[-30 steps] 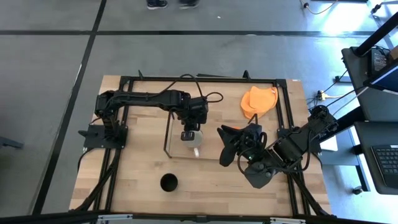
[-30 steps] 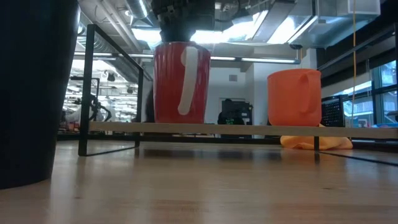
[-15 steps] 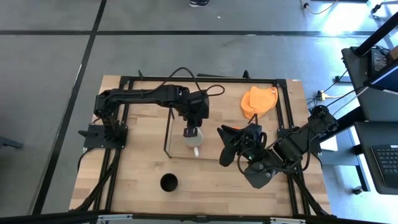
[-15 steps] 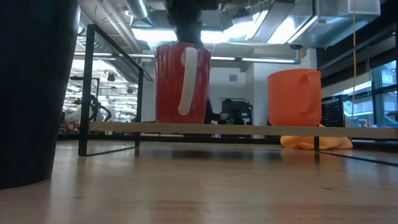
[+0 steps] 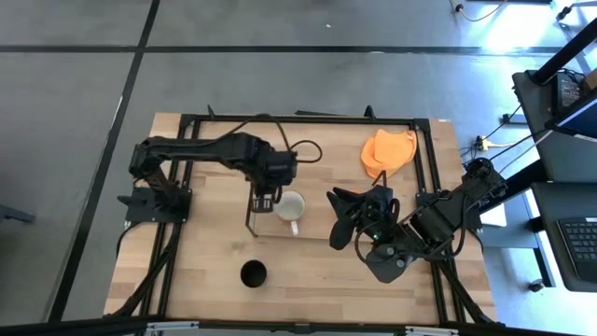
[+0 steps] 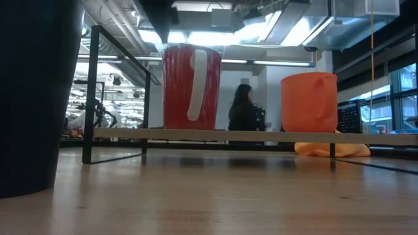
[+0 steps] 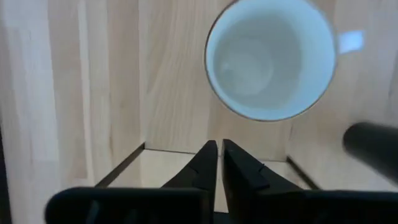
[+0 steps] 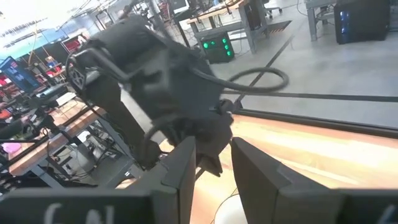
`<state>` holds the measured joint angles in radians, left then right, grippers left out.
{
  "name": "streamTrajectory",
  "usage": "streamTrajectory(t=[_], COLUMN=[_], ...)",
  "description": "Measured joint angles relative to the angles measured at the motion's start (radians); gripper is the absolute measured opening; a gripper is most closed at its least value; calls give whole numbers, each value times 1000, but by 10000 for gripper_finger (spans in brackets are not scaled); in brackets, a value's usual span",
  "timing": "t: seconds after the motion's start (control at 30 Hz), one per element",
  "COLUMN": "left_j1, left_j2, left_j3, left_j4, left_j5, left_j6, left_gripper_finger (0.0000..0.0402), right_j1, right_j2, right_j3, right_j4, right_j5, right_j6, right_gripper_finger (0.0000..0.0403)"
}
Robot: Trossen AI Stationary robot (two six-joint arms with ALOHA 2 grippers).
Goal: Stack small to large cups/mugs on shelf
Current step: Put the brown mug on the shelf
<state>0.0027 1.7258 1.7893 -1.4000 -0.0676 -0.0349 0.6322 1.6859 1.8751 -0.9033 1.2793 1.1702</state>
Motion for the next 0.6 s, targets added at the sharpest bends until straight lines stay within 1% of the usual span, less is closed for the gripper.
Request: streamTrajectory(t=[0.13, 0.33, 0.47, 0.6], left_j1=[-37, -81, -105, -114], left_j2=[-33, -74, -134, -191], left_j3=[-25, -189, -294, -372], left_j4=[55, 150, 243, 318], left_j5=[-9, -34, -46, -46], left_j6=[-67, -149, -203, -251], left_gripper_finger=[2, 11, 14, 11], right_j1=[0, 0, 0, 0], right_j2=[0, 0, 0, 0], right_j3=[0, 0, 0, 0], right_j4=[-10, -17, -17, -20], right_j5=[-3, -20, -26, -26], right_j6=[0, 0, -4, -4], right_gripper_finger=[106, 106, 106, 106])
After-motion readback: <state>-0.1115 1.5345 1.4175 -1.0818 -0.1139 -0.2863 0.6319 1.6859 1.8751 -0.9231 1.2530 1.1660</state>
